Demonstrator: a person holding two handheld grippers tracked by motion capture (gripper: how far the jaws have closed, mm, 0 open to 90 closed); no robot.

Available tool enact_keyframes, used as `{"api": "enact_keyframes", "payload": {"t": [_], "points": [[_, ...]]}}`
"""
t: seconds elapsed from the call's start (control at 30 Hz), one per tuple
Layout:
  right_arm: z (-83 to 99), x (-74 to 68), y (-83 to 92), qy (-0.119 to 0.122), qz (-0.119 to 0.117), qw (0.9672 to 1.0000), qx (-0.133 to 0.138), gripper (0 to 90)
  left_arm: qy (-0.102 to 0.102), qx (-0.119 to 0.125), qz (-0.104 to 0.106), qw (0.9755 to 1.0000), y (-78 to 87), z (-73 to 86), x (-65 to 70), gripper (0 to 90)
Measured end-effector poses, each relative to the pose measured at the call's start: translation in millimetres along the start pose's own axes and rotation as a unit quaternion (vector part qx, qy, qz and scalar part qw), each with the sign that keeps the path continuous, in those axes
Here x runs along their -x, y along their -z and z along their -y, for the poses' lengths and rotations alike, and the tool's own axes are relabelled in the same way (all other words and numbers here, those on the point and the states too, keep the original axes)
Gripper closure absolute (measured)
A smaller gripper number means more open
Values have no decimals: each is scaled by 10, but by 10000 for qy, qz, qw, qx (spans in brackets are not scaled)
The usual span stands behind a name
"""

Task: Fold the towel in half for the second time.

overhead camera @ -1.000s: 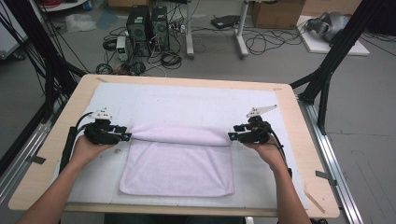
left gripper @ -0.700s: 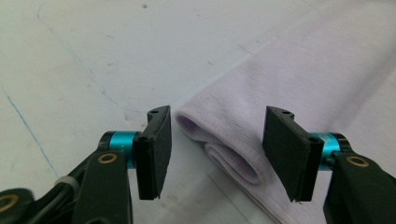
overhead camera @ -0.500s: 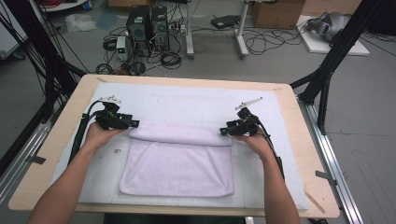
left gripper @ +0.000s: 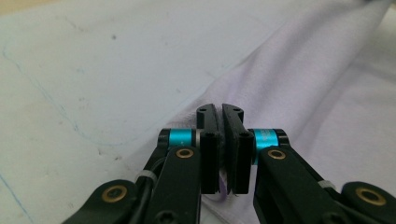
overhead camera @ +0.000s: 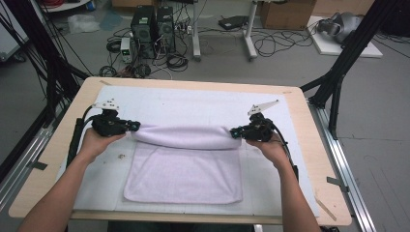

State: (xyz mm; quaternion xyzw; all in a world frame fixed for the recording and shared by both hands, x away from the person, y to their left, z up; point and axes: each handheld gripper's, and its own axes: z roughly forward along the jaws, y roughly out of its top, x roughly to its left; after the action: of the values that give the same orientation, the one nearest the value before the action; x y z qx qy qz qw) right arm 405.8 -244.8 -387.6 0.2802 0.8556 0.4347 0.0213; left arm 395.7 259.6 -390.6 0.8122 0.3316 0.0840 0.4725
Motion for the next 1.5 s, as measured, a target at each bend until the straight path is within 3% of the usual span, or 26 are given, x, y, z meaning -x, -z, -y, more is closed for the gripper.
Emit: {"api": "enact_keyframes", "payload": {"t": [0.17,0.33,0.37,0.43,0.6,0.7,0.77,0.87,0.9,0.93,1.0,1.07,1.17,1.27,1.4,1.5], "points": [[59,-250,178,235,-125,9995,170,814,-260,13,38,9997,176,181,222,843],[349,-453,215,269,-326,9991,67,734,-244,-108,33,9996,319,552,387,756],[422,-477,220,271,-311,9991,-48,710,-232,-149,13,9996,344,604,392,729],[498,-501,250,202,-293,9994,24,684,-202,-198,-36,9996,384,648,392,663],[453,-500,279,180,-158,9995,227,603,-284,-121,-93,9995,396,509,427,524],[396,-496,150,246,-87,9996,95,544,-308,-145,-131,9993,284,403,427,483],[390,-479,60,230,-91,9997,-37,520,-179,-204,-124,9996,182,365,380,457],[402,-432,-61,122,-96,9996,-223,516,-104,-304,-143,9994,54,357,316,499],[408,-410,-90,113,-125,9996,-234,529,-131,-310,-120,9994,36,368,307,633],[413,-396,-112,82,-136,9995,-283,556,-133,-333,-131,9993,23,378,297,709],[427,-367,-150,1,-245,9990,-380,700,-177,-318,-27,9993,39,407,292,863],[432,-367,-159,61,-347,9985,-423,818,-207,-244,12,9995,92,435,312,871],[397,-440,-76,227,-337,9991,-157,842,-225,-131,64,9996,200,488,368,871],[385,-583,64,412,-399,9984,-16,842,-318,-62,156,9994,340,581,473,856],[521,-826,237,590,-721,9953,273,774,-461,-169,249,9985,533,758,617,718],[585,-893,301,554,-748,9949,387,715,-488,-246,226,9982,607,775,668,624]]}}
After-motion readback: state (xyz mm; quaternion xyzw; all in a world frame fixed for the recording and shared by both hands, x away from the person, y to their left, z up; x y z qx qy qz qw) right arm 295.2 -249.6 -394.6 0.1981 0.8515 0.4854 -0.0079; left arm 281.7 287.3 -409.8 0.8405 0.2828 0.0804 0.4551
